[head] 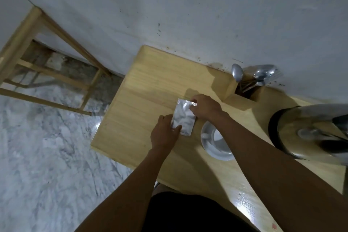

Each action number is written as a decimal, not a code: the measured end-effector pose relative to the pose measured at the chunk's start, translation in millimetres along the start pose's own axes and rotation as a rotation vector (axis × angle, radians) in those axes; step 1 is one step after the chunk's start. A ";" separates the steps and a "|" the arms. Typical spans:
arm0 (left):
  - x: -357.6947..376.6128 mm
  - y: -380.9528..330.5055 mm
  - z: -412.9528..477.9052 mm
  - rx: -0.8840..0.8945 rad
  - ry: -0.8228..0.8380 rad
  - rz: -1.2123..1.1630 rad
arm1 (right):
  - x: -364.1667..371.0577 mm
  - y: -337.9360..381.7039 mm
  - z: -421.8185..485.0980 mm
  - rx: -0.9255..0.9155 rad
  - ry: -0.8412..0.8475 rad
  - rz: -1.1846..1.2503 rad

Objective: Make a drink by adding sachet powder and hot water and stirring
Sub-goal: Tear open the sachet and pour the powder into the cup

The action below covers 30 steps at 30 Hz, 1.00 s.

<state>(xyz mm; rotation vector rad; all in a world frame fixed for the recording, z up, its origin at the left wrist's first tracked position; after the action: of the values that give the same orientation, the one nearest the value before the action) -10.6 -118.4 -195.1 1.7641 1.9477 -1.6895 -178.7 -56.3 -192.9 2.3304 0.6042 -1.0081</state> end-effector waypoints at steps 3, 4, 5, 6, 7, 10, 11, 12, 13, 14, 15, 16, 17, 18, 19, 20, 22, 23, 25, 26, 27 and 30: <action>1.0 1.3 -1.4 -0.004 -0.012 -0.030 | -0.3 -1.4 -3.9 -0.010 -0.028 0.095; -0.3 -0.2 -2.0 -0.014 -0.020 -0.055 | -3.5 -1.6 -7.8 -0.024 -0.034 0.152; -0.9 0.7 -1.0 -0.030 -0.029 -0.085 | -7.4 -1.3 -12.3 -0.051 -0.048 0.214; -3.2 0.2 -0.8 -0.056 -0.034 -0.110 | -11.7 -0.2 -17.9 -0.084 -0.062 0.278; -4.9 0.3 0.5 -0.074 -0.041 -0.128 | -16.8 1.0 -25.0 -0.123 -0.079 0.333; -20.2 -13.3 0.5 -0.047 -0.131 -0.210 | -29.0 0.5 -47.4 -0.179 -0.102 0.448; -26.3 -21.0 1.1 -0.014 -0.159 -0.254 | -32.9 -1.4 -54.0 -0.178 -0.112 0.487; -31.7 -30.2 1.2 0.013 -0.162 -0.291 | -36.7 -3.2 -60.4 -0.171 -0.122 0.527; -34.9 -40.0 2.7 0.042 -0.134 -0.321 | -40.7 -4.4 -66.8 -0.168 -0.130 0.560; -36.5 -51.3 3.6 0.071 -0.078 -0.349 | -44.6 -5.1 -73.1 -0.171 -0.137 0.583; -36.3 -61.8 4.2 0.095 -0.020 -0.381 | -48.2 -4.8 -79.3 -0.182 -0.142 0.597; -37.3 -72.6 2.8 0.106 0.022 -0.400 | -51.7 -4.5 -85.3 -0.192 -0.146 0.613; -39.0 -80.8 1.5 0.120 0.034 -0.397 | -55.2 -4.0 -91.5 -0.202 -0.154 0.633; -42.8 -86.6 -0.9 0.134 0.016 -0.368 | -59.2 -4.0 -98.1 -0.205 -0.167 0.657; -47.2 -92.7 -4.2 0.144 0.003 -0.348 | -63.3 -4.5 -105.0 -0.206 -0.178 0.682; -49.2 -97.2 -6.6 0.145 0.030 -0.365 | -67.2 -4.8 -110.7 -0.204 -0.179 0.709; -47.8 -108.1 -12.5 0.169 0.187 -0.479 | -74.7 -3.9 -122.9 -0.233 -0.171 0.735; -46.8 -115.5 -17.5 0.200 0.274 -0.529 | -78.6 -4.1 -129.1 -0.256 -0.174 0.722; -49.8 -128.5 -26.1 0.251 0.343 -0.594 | -86.1 -6.4 -140.3 -0.275 -0.187 0.679; -53.3 -134.1 -28.9 0.258 0.332 -0.620 | -89.9 -8.6 -145.4 -0.272 -0.198 0.667; -56.7 -138.1 -30.8 0.262 0.309 -0.637 | -93.4 -11.8 -149.3 -0.267 -0.222 0.663; -58.3 -146.8 -37.3 0.283 0.311 -0.639 | -104.2 -22.6 -160.9 -0.211 -0.338 0.647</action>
<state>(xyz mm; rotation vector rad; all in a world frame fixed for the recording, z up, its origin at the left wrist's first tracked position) -71.8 -100.7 -45.8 1.6718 2.7598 -2.0456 -172.2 40.9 -26.3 1.9018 -0.1687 -0.9294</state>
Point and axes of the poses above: each hand's wrist, its own z-axis towards the middle knuckle, its own x-axis out of the palm, y = z × x, the point moved 7 cm from there along z, towards the middle knuckle, and after that the axes turned 12 degrees about -z, right-handed, at the moved point
